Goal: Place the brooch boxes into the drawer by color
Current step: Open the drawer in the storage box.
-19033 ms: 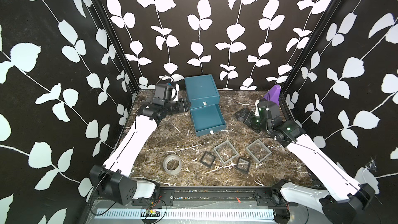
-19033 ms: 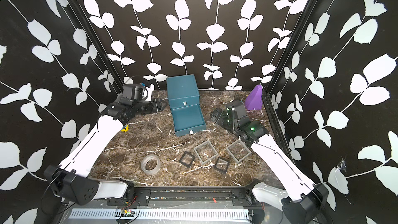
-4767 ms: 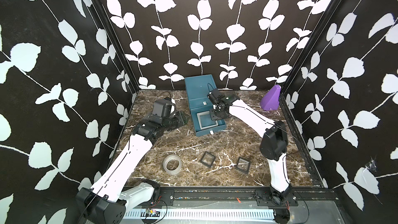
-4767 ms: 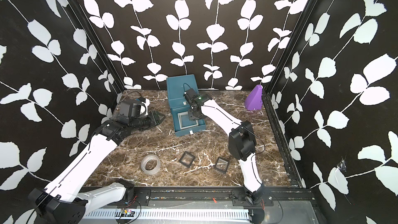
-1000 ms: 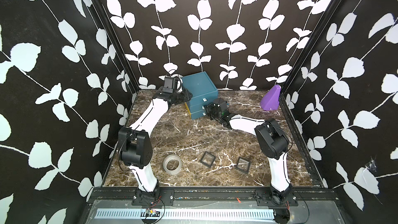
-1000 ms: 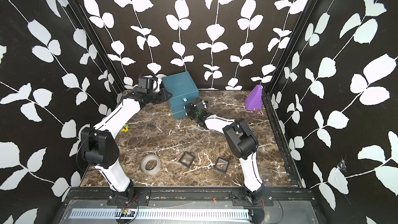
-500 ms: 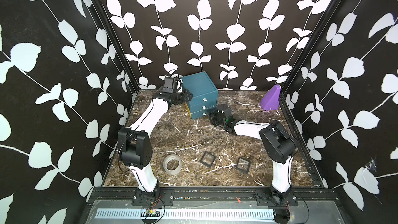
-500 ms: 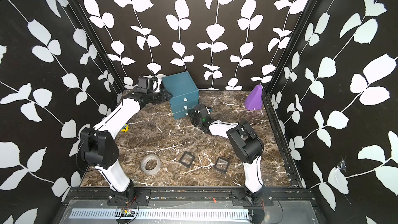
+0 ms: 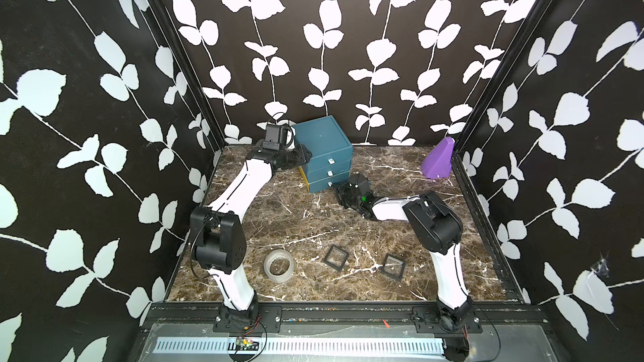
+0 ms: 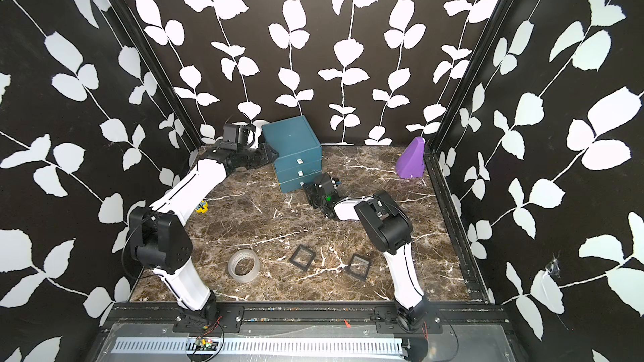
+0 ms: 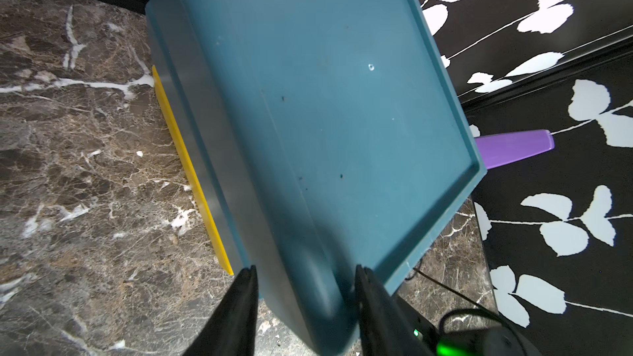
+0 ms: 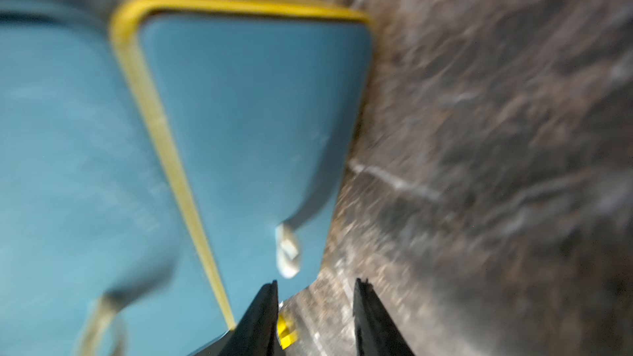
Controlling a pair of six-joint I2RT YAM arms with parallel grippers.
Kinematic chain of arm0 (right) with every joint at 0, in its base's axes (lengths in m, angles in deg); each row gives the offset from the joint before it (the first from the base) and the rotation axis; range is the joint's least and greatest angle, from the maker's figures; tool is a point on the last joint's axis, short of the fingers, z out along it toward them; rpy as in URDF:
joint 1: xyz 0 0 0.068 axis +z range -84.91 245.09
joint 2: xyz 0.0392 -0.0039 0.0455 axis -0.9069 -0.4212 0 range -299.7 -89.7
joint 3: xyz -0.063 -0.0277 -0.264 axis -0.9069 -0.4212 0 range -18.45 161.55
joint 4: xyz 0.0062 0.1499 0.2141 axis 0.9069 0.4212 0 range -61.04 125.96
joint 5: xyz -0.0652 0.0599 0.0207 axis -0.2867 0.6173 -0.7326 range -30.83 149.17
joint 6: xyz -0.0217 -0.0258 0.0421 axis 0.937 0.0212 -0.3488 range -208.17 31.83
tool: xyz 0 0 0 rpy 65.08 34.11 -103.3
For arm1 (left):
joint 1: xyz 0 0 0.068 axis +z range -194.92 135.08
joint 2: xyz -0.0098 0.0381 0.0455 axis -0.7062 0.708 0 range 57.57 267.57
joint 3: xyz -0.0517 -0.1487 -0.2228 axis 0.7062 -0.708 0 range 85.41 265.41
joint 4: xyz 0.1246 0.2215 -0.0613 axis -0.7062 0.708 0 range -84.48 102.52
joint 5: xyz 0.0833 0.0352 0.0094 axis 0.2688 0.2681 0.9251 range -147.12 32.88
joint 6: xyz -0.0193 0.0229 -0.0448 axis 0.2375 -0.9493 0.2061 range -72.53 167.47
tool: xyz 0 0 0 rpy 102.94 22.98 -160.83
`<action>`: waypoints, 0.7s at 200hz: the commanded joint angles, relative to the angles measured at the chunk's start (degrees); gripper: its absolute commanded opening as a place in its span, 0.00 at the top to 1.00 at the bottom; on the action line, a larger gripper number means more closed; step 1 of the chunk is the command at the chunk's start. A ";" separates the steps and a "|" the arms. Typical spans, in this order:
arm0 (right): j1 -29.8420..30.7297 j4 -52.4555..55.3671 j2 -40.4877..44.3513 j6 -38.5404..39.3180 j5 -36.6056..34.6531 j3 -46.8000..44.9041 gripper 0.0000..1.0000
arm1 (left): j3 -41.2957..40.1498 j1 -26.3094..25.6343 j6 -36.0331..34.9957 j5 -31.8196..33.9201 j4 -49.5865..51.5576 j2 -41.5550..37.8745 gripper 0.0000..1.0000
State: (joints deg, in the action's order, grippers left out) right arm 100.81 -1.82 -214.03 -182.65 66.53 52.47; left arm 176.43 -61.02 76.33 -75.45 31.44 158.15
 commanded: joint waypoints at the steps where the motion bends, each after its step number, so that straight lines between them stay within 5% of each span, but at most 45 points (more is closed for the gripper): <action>1: -0.63 -5.11 -1.80 -1.35 0.52 2.35 0.63 | 0.78 -0.78 -1.62 -1.00 6.17 -0.82 0.56; 140: -0.63 -13.86 -0.26 -3.90 1.16 -1.40 0.59 | 0.61 -0.78 -1.18 -1.54 5.99 -0.91 0.57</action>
State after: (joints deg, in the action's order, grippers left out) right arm 100.27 -11.42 -216.39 -182.71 67.14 51.88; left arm 177.30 -61.02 75.92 -75.69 32.97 158.15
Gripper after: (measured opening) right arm 0.410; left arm 0.435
